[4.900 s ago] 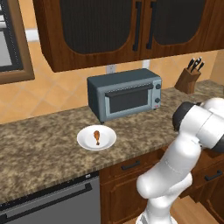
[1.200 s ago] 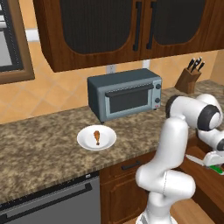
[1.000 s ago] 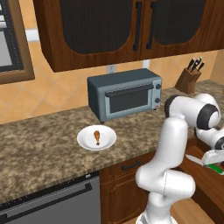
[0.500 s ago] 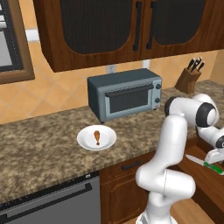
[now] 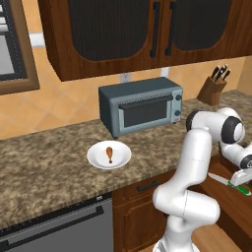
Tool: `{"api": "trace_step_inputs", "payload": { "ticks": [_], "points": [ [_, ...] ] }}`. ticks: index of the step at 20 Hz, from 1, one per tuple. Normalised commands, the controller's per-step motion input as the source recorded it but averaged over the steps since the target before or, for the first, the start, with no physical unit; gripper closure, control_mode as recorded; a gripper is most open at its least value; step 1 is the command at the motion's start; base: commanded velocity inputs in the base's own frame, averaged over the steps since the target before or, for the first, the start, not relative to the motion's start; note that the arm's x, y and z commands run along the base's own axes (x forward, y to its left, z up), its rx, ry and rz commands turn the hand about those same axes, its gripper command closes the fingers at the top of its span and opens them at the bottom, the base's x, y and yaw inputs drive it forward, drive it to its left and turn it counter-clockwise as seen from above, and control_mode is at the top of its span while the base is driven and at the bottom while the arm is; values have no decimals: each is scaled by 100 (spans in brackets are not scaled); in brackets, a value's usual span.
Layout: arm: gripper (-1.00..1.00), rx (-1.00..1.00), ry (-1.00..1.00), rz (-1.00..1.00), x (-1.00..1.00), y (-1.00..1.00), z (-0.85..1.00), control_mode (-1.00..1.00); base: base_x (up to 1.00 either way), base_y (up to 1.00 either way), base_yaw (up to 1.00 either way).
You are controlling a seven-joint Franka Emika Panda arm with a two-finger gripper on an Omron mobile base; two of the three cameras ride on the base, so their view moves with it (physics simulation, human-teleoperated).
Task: Pick up the knife from the drawer and place it on the cutting board. Then place the meat from the plate to the cutting board.
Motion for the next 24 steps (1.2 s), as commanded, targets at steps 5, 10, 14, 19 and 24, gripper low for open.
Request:
{"api": "trace_step_inputs", "payload": {
  "ticks": [5,10,14,19,24],
  "points": [
    [-100,0,-1,4,-7,-6,-43,-100,0,0,0],
    [-100,1,0,3,-10,0,-27,-100,0,0,0],
    [-100,7,2,3,-22,0,-3,-100,0,0,0],
    [-100,8,1,5,-8,2,-4,-100,0,0,0],
    [-100,0,-2,1,-6,17,-5,-100,0,0,0]
  ]
}}
